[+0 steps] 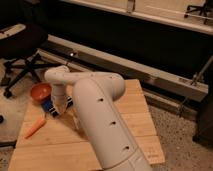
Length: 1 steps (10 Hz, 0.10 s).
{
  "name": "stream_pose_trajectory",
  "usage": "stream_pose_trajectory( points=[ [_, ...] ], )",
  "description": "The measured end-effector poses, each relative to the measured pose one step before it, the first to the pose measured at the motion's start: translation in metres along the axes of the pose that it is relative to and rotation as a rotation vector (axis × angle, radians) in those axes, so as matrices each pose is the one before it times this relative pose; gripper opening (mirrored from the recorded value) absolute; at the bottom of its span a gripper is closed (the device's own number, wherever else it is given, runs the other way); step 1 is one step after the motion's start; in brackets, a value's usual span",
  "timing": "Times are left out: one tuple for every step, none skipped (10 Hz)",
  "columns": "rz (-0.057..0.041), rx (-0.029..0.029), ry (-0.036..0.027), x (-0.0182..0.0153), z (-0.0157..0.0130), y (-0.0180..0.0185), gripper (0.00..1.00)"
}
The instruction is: Push the eraser across the table
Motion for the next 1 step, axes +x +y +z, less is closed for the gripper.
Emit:
stream_pose_trajectory(
  points=[
    [0.00007,-0.00004,0.00018,0.00004,0.00008,0.00001,0.37]
  ],
)
